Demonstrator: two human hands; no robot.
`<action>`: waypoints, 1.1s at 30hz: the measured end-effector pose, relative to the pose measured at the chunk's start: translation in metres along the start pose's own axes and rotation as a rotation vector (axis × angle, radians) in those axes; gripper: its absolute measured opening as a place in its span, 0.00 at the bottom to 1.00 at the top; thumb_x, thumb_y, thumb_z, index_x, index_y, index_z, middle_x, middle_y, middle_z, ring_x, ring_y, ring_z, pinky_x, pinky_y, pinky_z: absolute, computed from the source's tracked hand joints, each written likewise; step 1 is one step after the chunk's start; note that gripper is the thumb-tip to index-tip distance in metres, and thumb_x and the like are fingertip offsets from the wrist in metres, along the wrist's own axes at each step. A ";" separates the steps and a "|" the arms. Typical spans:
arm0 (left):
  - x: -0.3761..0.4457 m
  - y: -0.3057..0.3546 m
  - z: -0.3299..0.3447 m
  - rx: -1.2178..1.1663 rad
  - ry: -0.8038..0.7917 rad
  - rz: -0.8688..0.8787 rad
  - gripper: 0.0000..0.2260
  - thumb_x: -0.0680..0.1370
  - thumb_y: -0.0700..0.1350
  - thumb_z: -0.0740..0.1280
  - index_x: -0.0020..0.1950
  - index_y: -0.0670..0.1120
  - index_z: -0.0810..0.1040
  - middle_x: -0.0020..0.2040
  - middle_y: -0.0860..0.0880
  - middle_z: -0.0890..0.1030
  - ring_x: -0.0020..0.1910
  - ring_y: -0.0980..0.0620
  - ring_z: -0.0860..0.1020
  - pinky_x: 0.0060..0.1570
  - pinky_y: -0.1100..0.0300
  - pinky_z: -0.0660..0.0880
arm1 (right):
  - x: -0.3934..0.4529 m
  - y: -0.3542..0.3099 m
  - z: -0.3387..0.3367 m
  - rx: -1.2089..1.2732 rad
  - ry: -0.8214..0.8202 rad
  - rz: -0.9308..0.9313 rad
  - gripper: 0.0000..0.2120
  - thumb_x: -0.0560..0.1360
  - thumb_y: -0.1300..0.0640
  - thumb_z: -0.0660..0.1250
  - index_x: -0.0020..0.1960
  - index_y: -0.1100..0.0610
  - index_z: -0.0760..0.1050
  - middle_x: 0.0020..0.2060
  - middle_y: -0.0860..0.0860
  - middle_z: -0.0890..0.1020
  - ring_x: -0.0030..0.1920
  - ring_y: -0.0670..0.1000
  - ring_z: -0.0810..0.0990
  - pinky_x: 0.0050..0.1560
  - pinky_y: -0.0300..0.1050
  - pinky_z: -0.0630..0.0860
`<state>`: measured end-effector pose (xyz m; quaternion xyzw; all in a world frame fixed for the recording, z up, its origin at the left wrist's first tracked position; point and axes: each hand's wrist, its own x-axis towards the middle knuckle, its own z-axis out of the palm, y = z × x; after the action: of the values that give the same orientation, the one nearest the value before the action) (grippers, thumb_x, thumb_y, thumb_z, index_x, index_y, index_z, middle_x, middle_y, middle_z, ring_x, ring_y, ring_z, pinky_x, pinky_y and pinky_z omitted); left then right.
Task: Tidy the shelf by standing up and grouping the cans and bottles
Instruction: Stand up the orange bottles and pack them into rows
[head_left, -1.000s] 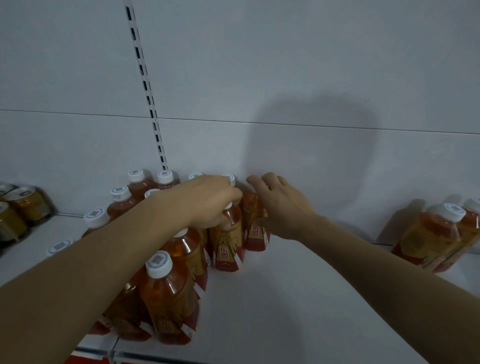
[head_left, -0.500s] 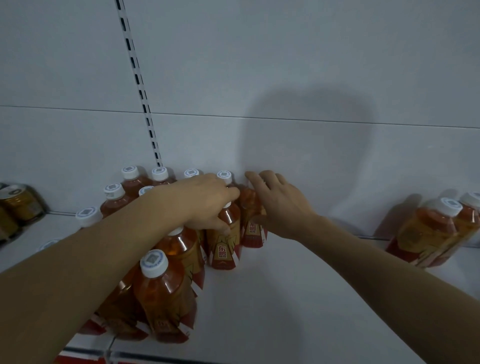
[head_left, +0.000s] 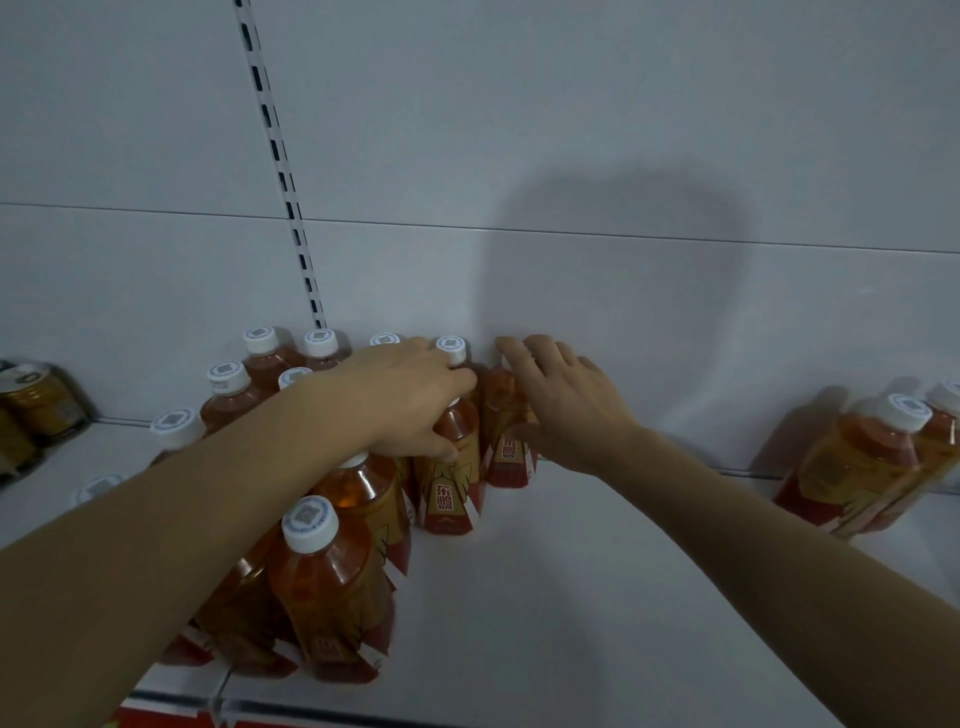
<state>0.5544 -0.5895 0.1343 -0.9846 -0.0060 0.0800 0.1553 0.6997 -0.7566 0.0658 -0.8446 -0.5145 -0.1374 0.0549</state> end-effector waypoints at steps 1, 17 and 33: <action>-0.001 0.001 0.001 0.006 0.013 -0.005 0.29 0.76 0.69 0.69 0.69 0.52 0.71 0.63 0.51 0.74 0.61 0.48 0.70 0.57 0.51 0.74 | 0.000 -0.001 0.000 -0.006 0.001 0.004 0.48 0.74 0.44 0.78 0.83 0.51 0.54 0.75 0.55 0.68 0.72 0.59 0.72 0.69 0.56 0.75; 0.013 0.023 -0.023 0.044 0.148 0.056 0.40 0.76 0.75 0.62 0.81 0.53 0.61 0.70 0.49 0.71 0.68 0.47 0.68 0.64 0.48 0.73 | -0.072 0.039 -0.044 -0.191 0.036 0.094 0.42 0.81 0.34 0.65 0.86 0.55 0.55 0.82 0.57 0.64 0.82 0.60 0.62 0.80 0.58 0.64; 0.132 0.226 -0.100 -0.230 0.286 0.226 0.29 0.83 0.63 0.61 0.81 0.52 0.62 0.74 0.47 0.72 0.72 0.43 0.72 0.67 0.44 0.73 | -0.215 0.232 -0.118 -0.248 -0.179 0.408 0.28 0.86 0.43 0.58 0.84 0.46 0.58 0.83 0.54 0.63 0.81 0.59 0.63 0.80 0.60 0.65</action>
<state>0.6978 -0.8301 0.1383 -0.9916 0.1176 -0.0450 0.0311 0.7906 -1.0757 0.1274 -0.9400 -0.3154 -0.1104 -0.0682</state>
